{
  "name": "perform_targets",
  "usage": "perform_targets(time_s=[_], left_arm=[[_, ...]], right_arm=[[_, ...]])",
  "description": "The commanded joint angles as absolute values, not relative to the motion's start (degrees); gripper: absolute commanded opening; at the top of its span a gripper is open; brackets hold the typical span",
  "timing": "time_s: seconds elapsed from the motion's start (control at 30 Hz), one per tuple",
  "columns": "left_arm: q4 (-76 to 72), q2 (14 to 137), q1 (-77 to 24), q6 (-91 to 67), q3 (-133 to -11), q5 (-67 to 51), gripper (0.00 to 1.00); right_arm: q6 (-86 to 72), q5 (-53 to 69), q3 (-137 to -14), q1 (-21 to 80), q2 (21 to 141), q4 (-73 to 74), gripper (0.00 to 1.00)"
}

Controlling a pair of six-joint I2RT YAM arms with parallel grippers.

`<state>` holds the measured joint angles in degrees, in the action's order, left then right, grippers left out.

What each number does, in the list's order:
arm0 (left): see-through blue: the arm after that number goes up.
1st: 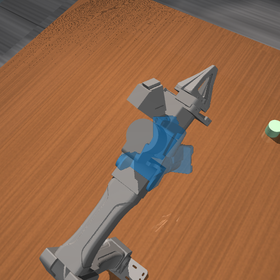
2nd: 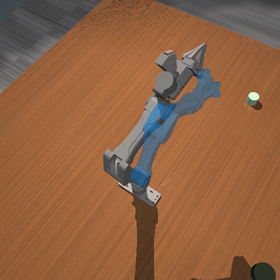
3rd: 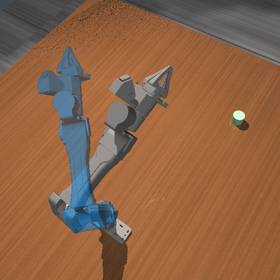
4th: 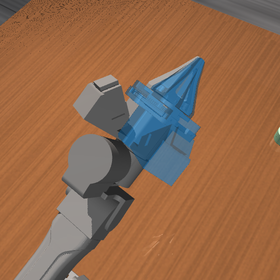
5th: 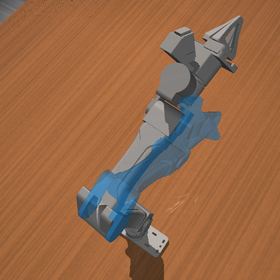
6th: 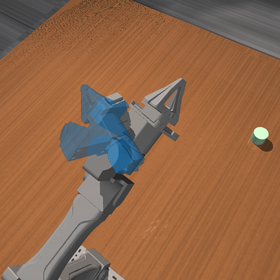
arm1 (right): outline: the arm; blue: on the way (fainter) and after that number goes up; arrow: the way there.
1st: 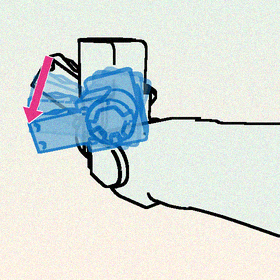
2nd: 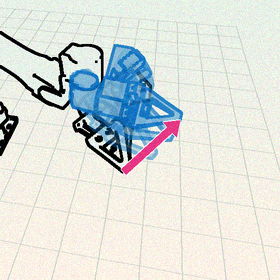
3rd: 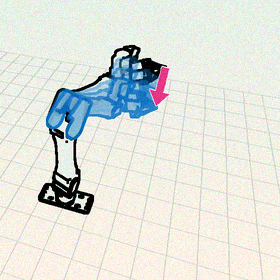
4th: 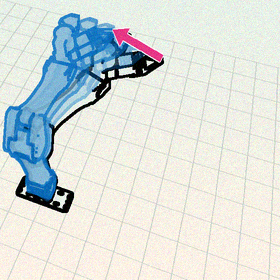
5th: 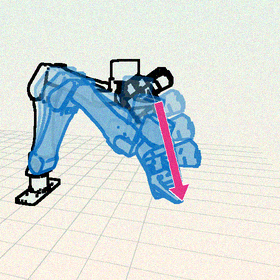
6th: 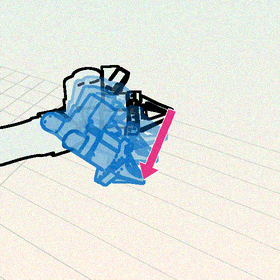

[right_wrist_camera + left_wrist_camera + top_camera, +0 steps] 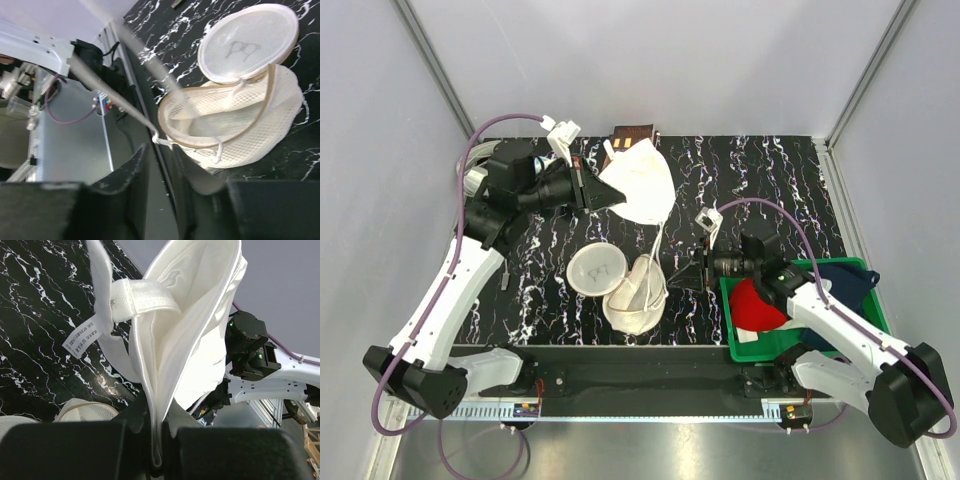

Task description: Place the bra in the laundry bag and zip it closed

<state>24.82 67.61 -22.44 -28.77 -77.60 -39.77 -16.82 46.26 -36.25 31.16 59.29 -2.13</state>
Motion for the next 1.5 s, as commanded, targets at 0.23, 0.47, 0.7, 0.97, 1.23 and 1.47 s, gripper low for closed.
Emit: perform_targets(time_s=[0.23, 0.47, 0.7, 0.97, 1.23, 1.47], left_arm=[[25.1, 67.2, -20.8, -28.8, -79.5, -43.4, 0.0], [25.2, 66.4, -20.8, -29.3, -79.6, -45.3, 0.0], [25.1, 66.0, -20.8, -29.7, -79.6, -48.1, 0.0], [24.3, 65.7, -20.8, -30.7, -79.7, -50.7, 0.0], [21.7, 65.7, -20.8, -33.1, -79.5, -50.6, 0.0], [20.0, 66.0, -20.7, -34.5, -80.2, -50.3, 0.0]], right_arm=[[-21.6, 45.5, -36.8, 31.7, 52.4, -3.6, 0.62], [-15.0, 41.7, -37.7, 31.6, 49.4, -5.3, 1.0], [-10.2, 44.1, -41.7, 31.8, 55.8, -8.1, 1.0], [-10.8, 46.7, -43.1, 33.7, 61.9, -14.1, 1.0], [-17.4, 49.4, -40.2, 37.0, 63.5, -22.7, 1.0], [-21.4, 47.7, -39.0, 40.3, 66.7, -27.7, 0.96]])
